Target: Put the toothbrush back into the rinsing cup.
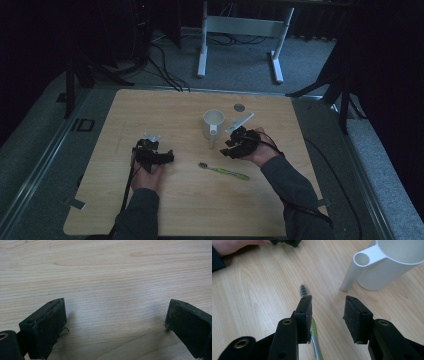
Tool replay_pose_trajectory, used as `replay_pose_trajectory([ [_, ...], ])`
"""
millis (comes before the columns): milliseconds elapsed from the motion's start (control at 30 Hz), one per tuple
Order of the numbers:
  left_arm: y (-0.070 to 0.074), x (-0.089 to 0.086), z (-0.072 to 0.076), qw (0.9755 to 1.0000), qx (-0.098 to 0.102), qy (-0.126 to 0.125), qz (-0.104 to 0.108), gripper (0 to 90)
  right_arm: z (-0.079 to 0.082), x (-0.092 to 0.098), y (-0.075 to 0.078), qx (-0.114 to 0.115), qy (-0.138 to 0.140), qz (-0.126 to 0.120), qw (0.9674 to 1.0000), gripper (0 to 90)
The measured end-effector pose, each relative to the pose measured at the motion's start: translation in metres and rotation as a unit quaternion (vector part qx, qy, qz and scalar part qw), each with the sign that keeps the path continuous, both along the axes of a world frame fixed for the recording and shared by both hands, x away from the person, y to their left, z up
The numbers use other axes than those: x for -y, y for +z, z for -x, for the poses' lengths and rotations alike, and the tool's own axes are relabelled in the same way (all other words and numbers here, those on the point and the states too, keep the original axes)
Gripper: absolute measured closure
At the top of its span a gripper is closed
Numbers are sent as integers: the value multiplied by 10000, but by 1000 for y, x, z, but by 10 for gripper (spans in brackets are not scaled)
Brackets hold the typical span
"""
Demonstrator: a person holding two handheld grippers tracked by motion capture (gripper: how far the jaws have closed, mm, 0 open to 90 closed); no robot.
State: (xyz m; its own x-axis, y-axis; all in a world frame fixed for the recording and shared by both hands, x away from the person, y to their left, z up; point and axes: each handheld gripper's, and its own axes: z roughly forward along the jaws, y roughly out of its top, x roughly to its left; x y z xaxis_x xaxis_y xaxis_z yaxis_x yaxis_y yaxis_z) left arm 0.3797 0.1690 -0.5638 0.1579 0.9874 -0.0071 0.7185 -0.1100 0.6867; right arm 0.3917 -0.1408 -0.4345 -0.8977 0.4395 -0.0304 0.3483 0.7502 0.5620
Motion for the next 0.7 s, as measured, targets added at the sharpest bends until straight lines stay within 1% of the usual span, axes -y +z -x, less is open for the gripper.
replay_pose_trajectory([
  [167, 0, 0, 0, 10000, 4, 6, 6, 37, 0, -7, -1, -89, 65, 80, 9999, 575],
  [267, 0, 0, 0, 10000, 2, 5, 6, 37, 0, -12, 0, -94, 121, 103, 9998, 574],
  [467, 0, 0, 0, 10000, 4, 5, 4, 38, 1, -20, -1, -80, 257, 219, 9994, 605],
  [700, 0, 0, 0, 10000, 3, 2, 1, 38, 0, -26, 0, -103, 292, 294, 9991, 607],
])
